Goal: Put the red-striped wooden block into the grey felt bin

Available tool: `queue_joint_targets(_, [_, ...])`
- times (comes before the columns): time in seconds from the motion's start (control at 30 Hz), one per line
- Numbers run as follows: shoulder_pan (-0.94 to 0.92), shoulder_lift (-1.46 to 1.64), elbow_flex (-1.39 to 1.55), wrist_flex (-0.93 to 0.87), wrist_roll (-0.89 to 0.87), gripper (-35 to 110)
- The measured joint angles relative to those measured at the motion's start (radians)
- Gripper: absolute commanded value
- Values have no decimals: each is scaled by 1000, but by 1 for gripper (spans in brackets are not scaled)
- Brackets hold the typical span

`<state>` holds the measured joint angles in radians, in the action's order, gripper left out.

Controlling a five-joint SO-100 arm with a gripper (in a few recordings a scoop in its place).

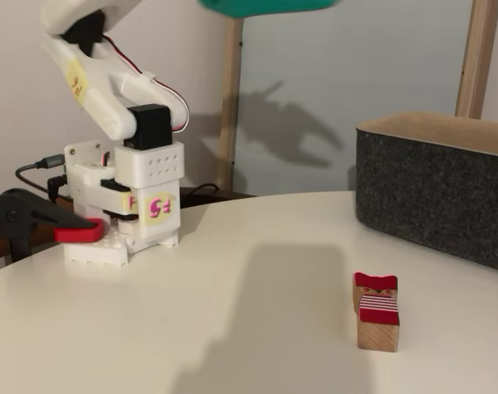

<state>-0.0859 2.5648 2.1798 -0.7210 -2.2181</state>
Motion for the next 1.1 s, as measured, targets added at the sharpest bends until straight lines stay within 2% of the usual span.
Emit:
queue_joint_targets(0.07, [31, -49, -9, -20, 74, 16])
queue_joint_targets(0.2, [64, -129, -40, -170, 262, 23])
queue_joint_targets(0.4, [91, -221, -58, -400, 426, 28])
queue_joint_targets(0.63, [127, -365, -64, -518, 502, 27])
queue_joint_targets(1.1, [156, -626, -67, -526, 543, 32])
